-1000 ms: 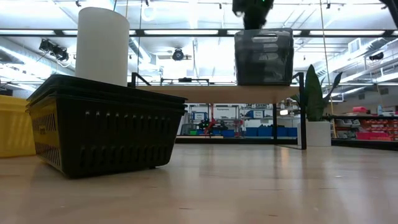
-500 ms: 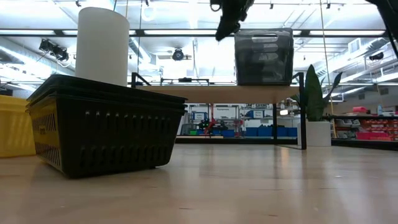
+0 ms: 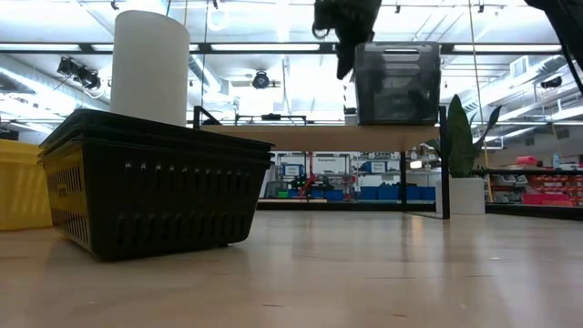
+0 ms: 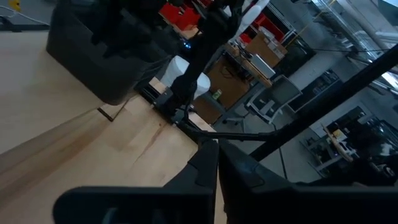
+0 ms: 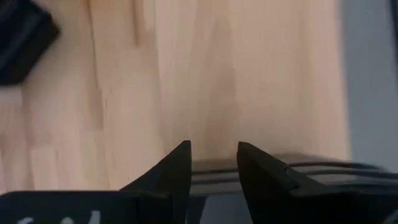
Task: Stack baskets on shelf by color
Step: Put the stacked transparent black bins on the shelf, then put the stacked black bins on the shelf
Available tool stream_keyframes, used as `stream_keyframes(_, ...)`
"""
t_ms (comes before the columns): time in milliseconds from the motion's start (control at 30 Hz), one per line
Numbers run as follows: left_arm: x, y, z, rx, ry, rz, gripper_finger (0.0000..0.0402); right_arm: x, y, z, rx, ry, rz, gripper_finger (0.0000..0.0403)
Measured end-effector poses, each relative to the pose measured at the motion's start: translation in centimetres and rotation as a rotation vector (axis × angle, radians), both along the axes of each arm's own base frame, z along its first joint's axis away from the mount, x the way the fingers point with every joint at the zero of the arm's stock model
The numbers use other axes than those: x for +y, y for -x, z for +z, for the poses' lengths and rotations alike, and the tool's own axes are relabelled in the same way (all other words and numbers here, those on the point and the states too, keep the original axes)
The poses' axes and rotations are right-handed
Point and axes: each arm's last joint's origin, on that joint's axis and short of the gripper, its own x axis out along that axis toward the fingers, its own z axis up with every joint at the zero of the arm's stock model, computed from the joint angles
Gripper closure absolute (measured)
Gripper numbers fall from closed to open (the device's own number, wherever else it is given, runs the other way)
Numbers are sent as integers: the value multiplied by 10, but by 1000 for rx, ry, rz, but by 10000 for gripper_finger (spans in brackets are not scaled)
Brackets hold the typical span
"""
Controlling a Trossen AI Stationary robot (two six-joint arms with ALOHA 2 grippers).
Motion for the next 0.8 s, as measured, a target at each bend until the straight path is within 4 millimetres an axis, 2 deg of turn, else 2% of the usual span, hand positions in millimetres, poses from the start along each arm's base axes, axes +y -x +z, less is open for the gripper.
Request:
stream_keyframes(133, 0, 0, 0, 0, -2, -3, 387, 5, 0, 25, -119, 45, -5, 269)
stream_keyframes(333, 0, 1, -3, 33, -42, -13, 382, 32, -8, 54, -290, 48, 46, 269)
stream_keyframes(567, -1, 4, -17, 186, -71, -81, 390, 70, -27, 51, -369, -15, 71, 269)
stream_keyframes(800, -2, 10, -33, 359, -9, -179, 389, 108, -34, 50, -377, -82, 103, 269)
